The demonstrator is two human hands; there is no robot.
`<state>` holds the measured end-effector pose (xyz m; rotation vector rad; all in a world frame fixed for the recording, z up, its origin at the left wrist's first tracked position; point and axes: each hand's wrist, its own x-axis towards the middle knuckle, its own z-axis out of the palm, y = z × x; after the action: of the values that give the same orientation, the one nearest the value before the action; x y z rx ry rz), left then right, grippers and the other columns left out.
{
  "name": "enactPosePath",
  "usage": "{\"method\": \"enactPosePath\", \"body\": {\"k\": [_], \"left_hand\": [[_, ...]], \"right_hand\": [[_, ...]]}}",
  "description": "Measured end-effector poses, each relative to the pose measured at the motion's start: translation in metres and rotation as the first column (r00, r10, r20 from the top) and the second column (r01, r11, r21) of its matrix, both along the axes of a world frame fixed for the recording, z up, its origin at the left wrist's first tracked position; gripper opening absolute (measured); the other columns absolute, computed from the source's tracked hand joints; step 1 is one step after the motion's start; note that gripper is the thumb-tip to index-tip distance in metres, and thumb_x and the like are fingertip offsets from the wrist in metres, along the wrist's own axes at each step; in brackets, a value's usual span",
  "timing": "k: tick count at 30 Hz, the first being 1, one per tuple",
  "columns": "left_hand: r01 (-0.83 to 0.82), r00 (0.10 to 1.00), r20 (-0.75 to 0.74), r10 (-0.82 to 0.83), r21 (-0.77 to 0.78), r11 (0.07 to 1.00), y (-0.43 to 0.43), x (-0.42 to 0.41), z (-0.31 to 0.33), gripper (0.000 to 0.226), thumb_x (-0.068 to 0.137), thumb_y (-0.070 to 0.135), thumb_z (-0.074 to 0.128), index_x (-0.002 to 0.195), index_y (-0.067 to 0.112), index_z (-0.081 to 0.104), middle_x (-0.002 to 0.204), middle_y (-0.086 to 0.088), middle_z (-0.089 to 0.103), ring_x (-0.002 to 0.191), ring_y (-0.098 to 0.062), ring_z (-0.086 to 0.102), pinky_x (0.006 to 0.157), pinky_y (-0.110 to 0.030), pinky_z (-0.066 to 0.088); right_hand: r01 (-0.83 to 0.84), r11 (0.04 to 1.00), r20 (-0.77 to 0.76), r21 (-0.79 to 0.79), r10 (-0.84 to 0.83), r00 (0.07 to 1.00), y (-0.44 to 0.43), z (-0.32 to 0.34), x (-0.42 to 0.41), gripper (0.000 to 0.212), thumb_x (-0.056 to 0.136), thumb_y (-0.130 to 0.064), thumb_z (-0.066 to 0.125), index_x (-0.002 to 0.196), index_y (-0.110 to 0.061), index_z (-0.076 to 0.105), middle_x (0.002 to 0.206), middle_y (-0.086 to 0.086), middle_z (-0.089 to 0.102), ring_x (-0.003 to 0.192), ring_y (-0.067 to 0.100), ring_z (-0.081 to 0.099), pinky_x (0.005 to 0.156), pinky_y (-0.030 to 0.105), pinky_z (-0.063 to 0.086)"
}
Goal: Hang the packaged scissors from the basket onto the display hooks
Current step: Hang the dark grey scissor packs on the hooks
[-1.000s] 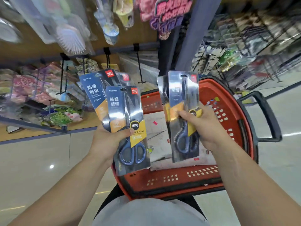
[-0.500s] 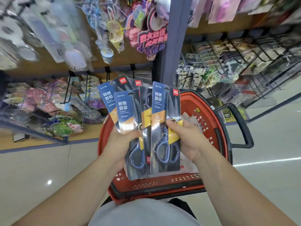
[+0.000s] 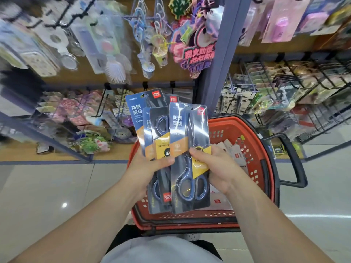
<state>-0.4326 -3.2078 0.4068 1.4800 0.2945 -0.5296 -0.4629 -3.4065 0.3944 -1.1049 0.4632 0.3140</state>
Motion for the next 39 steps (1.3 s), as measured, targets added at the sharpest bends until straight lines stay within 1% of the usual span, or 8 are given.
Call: {"method": "enactPosePath", "body": {"k": [4, 9, 13, 18, 26, 32, 35, 39], "left_hand": [[-0.05, 0.999, -0.005, 0.049, -0.111, 0.993, 0.02, 0.005, 0.006, 0.064, 0.061, 0.002, 0.091, 0.115, 0.024, 0.066, 0.106, -0.004, 0.081, 0.109, -0.032, 0.075, 0.101, -0.051, 0.056], [-0.181, 0.983, -0.041, 0.176, -0.227, 0.957, 0.071, 0.021, 0.006, 0.02, 0.097, -0.004, 0.059, 0.097, 0.015, 0.063, 0.076, -0.001, 0.077, 0.065, -0.014, 0.075, 0.058, -0.029, 0.06], [-0.179, 0.983, 0.0, 0.184, -0.245, 0.953, 0.135, 0.043, 0.009, 0.022, 0.097, -0.008, 0.054, 0.101, 0.011, 0.064, 0.077, 0.0, 0.078, 0.066, -0.013, 0.075, 0.06, -0.028, 0.061], [-0.137, 0.984, 0.067, 0.164, -0.297, 0.945, 0.229, 0.077, 0.028, 0.033, 0.08, -0.006, 0.068, 0.105, 0.015, 0.065, 0.086, 0.001, 0.08, 0.076, -0.016, 0.077, 0.061, -0.026, 0.06], [-0.144, 0.966, 0.163, 0.2, -0.302, 0.943, 0.354, 0.124, 0.067, 0.05, 0.068, -0.007, 0.083, 0.11, 0.016, 0.068, 0.094, -0.007, 0.08, 0.084, -0.024, 0.077, 0.075, -0.04, 0.062], [-0.205, 0.921, 0.245, 0.304, -0.36, 0.91, 0.401, 0.152, 0.09, 0.047, 0.062, 0.003, 0.081, 0.107, 0.009, 0.066, 0.091, -0.012, 0.077, 0.078, -0.027, 0.076, 0.069, -0.041, 0.062], [-0.236, 0.894, 0.283, 0.348, -0.365, 0.901, 0.415, 0.167, 0.1, 0.037, 0.064, 0.004, 0.079, 0.098, 0.013, 0.067, 0.087, -0.009, 0.077, 0.075, -0.025, 0.077, 0.064, -0.04, 0.062], [-0.325, 0.822, 0.363, 0.439, -0.335, 0.885, 0.42, 0.191, 0.112, 0.058, 0.052, 0.001, 0.091, 0.1, 0.016, 0.062, 0.085, -0.002, 0.076, 0.076, -0.021, 0.075, 0.065, -0.039, 0.062]], "right_hand": [[-0.048, 0.997, 0.046, -0.059, 0.05, 0.998, 0.019, 0.011, 0.011, 0.026, 0.092, -0.013, 0.073, 0.118, -0.011, 0.069, 0.107, 0.01, 0.078, 0.099, 0.023, 0.073, 0.094, 0.04, 0.057], [-0.099, 0.981, 0.112, -0.164, 0.119, 0.987, 0.065, 0.027, 0.033, 0.022, 0.097, -0.014, 0.067, 0.119, -0.016, 0.068, 0.105, 0.002, 0.078, 0.096, 0.015, 0.072, 0.086, 0.029, 0.056], [-0.116, 0.975, 0.154, -0.191, 0.146, 0.977, 0.123, 0.039, 0.055, 0.038, 0.09, -0.022, 0.076, 0.124, -0.009, 0.067, 0.11, 0.011, 0.075, 0.101, 0.022, 0.07, 0.095, 0.038, 0.055], [-0.082, 0.957, 0.223, -0.278, 0.147, 0.964, 0.221, 0.063, 0.087, 0.011, 0.1, -0.005, 0.064, 0.11, -0.01, 0.066, 0.083, -0.006, 0.076, 0.079, 0.009, 0.073, 0.071, 0.022, 0.055], [-0.077, 0.961, 0.28, -0.264, 0.153, 0.948, 0.342, 0.112, 0.139, 0.022, 0.094, -0.012, 0.071, 0.116, -0.009, 0.07, 0.105, 0.01, 0.075, 0.098, 0.026, 0.071, 0.094, 0.046, 0.056], [-0.002, 0.96, 0.39, -0.28, 0.116, 0.914, 0.366, 0.151, 0.178, 0.003, 0.092, -0.013, 0.067, 0.094, -0.016, 0.068, 0.084, -0.001, 0.076, 0.076, 0.012, 0.072, 0.072, 0.025, 0.057], [0.097, 0.959, 0.419, -0.265, 0.024, 0.907, 0.363, 0.156, 0.196, 0.005, 0.096, -0.012, 0.065, 0.101, -0.011, 0.067, 0.087, 0.003, 0.073, 0.076, 0.012, 0.07, 0.072, 0.026, 0.055], [0.138, 0.963, 0.445, -0.231, -0.022, 0.895, 0.361, 0.154, 0.222, 0.019, 0.1, -0.01, 0.061, 0.118, -0.01, 0.067, 0.098, 0.008, 0.072, 0.089, 0.019, 0.069, 0.08, 0.032, 0.057]]}}
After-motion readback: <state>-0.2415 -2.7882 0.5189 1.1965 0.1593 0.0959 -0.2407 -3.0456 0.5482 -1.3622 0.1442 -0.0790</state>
